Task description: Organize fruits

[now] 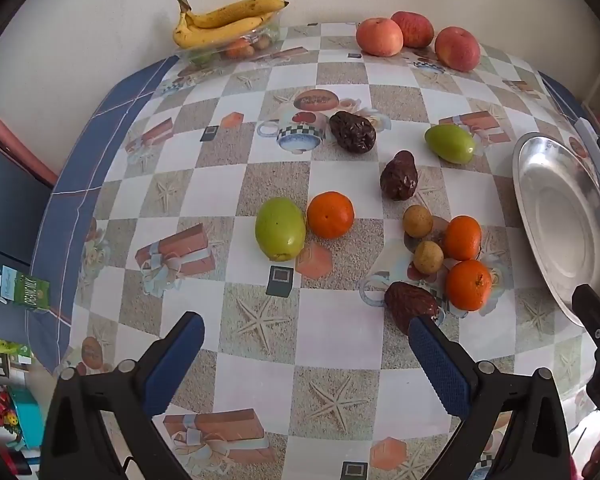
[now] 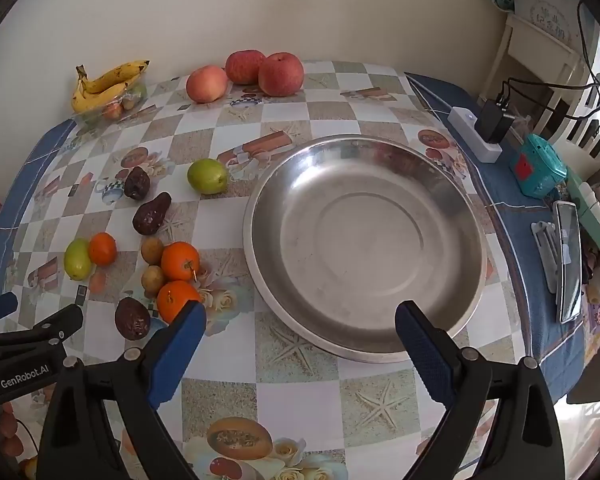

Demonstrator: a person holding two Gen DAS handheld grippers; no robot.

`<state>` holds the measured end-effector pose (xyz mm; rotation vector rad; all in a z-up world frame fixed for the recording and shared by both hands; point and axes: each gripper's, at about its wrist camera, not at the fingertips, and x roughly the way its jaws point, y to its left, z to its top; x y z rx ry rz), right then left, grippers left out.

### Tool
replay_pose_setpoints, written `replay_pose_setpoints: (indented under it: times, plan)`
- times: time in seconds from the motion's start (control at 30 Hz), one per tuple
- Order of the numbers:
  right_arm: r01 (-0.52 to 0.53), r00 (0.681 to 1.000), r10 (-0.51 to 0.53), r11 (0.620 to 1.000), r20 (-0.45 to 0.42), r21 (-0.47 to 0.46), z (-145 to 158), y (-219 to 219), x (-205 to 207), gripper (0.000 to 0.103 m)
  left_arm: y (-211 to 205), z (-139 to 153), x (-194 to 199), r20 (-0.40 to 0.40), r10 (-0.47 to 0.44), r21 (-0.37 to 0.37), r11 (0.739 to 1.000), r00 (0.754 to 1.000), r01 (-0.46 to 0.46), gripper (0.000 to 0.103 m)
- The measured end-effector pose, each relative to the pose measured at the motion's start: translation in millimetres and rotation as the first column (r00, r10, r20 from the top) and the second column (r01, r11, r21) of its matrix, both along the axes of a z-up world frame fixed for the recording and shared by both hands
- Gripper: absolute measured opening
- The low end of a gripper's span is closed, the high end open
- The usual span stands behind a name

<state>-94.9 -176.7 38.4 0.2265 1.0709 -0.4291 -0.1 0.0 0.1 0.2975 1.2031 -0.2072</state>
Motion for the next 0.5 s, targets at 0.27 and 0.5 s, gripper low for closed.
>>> replay_pose_setpoints:
  times: [0.27,0.5]
  plan:
    - [-0.009,1.0,0.009,1.0,-0.017,0.016,-5.1,-0.4,1.8,0.096,1.4,-1.9,2.3,-0.008,0.008,-0.003,1.0,1.0,-0.008,0.103]
    - [-0.007,1.0,0.007,1.0,-0.017,0.018,-5.0,-1.1,1.7,0.096,2.2,-3.8,2.7,-0.027,0.017,0.001,1.0,0.999,-0.017,0.103]
